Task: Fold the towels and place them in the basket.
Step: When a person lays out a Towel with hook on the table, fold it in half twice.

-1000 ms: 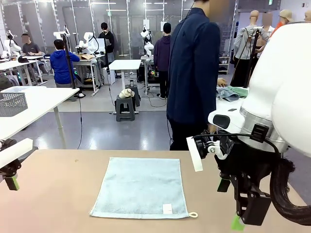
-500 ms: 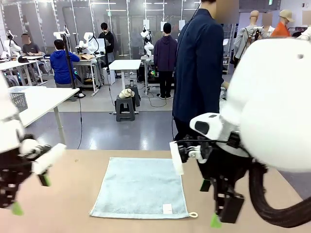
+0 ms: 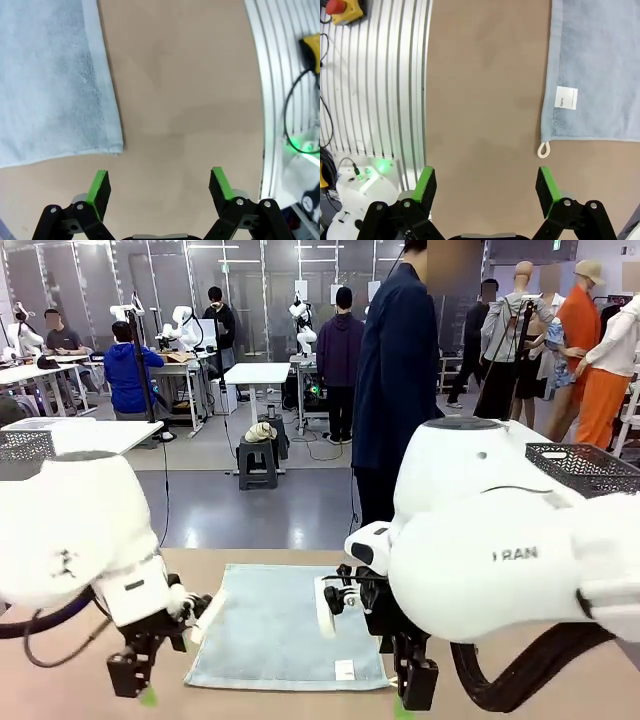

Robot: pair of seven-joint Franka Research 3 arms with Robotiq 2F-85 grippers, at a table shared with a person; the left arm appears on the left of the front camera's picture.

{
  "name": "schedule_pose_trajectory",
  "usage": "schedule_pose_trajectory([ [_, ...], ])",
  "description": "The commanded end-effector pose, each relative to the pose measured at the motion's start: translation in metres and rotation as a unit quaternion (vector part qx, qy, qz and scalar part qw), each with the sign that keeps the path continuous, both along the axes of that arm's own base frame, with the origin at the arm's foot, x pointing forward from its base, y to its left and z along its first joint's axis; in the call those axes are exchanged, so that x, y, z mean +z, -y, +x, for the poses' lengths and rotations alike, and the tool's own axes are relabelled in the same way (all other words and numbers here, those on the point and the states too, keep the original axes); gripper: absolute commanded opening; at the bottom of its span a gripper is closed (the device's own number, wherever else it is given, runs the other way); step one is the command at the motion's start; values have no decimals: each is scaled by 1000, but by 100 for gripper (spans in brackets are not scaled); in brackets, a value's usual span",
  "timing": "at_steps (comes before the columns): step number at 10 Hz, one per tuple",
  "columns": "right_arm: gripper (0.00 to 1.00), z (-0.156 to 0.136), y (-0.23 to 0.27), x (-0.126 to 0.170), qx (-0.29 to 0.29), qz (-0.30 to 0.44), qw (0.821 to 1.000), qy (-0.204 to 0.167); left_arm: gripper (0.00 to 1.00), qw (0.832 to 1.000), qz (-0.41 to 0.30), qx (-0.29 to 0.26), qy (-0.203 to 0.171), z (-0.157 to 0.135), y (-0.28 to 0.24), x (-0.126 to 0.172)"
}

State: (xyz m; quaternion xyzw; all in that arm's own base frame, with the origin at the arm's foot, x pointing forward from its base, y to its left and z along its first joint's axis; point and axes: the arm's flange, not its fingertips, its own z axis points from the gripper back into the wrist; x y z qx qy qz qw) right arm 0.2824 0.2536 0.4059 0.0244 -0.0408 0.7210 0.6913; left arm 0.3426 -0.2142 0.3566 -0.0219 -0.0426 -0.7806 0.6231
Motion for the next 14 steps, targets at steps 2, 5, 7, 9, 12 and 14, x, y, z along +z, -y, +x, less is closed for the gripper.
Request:
schedule_pose_trajectory([
  [2, 100, -13, 24, -49, -21, -20, 999, 29, 100, 1000, -19, 3, 22, -89, -38, -68],
  [5, 100, -7, 25, -62, -42, -34, 997, 56, 100, 999, 14, 27, 34, -94, -29, -73],
  [7, 100, -5, 27, -70, -41, -29, 997, 64, 100, 999, 19, 29, 36, -93, -30, -76],
  [9, 100, 33, -1, -38, -28, -25, 998, 45, 100, 1000, 12, 19, 10, -4, 33, -42],
  [12, 100, 34, -2, -40, -27, -24, 998, 45, 100, 1000, 17, 22, 13, -4, 34, -43],
  [14, 100, 41, -1, -54, -39, -23, 997, 59, 100, 999, 13, 29, 21, 1, 33, -37],
])
